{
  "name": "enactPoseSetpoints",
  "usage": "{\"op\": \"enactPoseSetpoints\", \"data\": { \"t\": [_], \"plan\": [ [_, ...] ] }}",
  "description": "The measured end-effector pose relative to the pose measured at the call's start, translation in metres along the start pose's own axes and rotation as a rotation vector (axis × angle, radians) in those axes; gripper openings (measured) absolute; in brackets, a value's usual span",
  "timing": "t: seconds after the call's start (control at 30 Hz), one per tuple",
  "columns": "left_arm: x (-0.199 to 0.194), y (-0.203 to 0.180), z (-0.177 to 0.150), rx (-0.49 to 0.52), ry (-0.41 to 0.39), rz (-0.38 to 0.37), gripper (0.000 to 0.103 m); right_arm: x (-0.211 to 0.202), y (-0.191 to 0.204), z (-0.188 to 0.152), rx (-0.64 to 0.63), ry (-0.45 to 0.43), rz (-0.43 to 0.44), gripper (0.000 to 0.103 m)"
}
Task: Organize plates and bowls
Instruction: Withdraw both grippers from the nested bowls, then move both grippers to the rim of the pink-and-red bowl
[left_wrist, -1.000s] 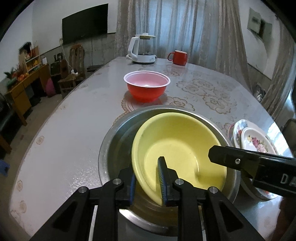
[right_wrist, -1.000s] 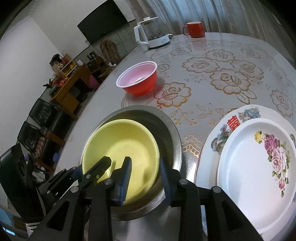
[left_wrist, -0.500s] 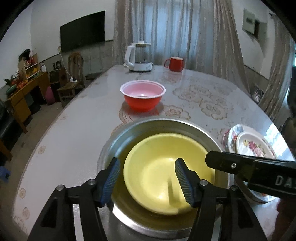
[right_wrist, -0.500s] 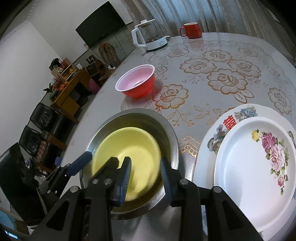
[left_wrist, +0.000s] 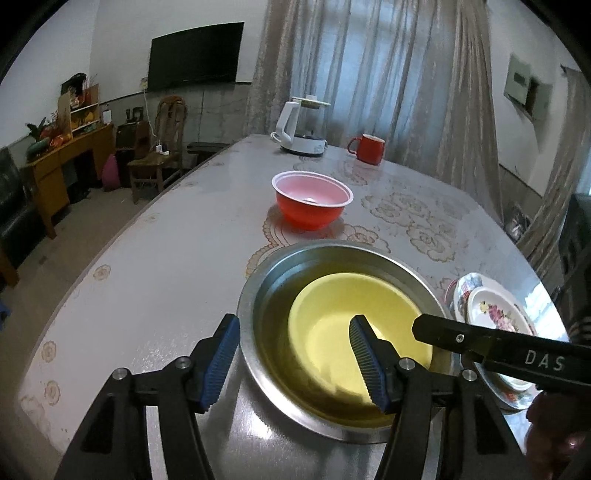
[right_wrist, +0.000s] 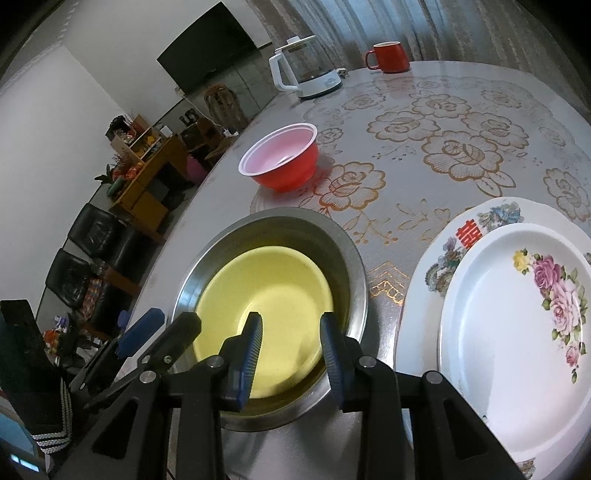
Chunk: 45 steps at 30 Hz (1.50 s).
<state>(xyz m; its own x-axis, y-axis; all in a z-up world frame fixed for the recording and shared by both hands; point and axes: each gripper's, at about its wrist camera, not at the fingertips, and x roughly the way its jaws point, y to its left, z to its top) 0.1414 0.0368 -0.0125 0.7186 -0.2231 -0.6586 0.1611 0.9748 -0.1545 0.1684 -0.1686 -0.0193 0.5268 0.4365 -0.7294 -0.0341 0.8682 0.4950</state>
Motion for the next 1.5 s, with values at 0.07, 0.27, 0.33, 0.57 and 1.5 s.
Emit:
{"op": "enactPoseSetpoints", "data": {
  "t": [0.07, 0.27, 0.33, 0.57, 1.5],
  "plan": [
    [-0.003, 0.002, 0.000, -0.012, -0.006, 0.000, 0.063, 0.000, 0.000, -0.001, -0.001, -0.001, 0.004, 0.032],
    [-0.010, 0.007, -0.001, -0.033, -0.018, 0.002, 0.063, 0.000, 0.001, -0.003, -0.008, -0.002, 0.015, 0.032],
    [-0.011, 0.009, -0.001, -0.042, -0.014, 0.000, 0.066, 0.000, 0.001, -0.004, -0.012, -0.005, 0.017, 0.032],
    [-0.013, 0.018, 0.001, -0.117, 0.004, -0.020, 0.083, -0.003, 0.004, -0.006, -0.044, -0.007, 0.021, 0.032],
    [0.005, 0.039, 0.022, -0.151, 0.022, 0.121, 0.097, -0.006, -0.003, 0.065, -0.120, -0.047, -0.060, 0.033]
  ]
}}
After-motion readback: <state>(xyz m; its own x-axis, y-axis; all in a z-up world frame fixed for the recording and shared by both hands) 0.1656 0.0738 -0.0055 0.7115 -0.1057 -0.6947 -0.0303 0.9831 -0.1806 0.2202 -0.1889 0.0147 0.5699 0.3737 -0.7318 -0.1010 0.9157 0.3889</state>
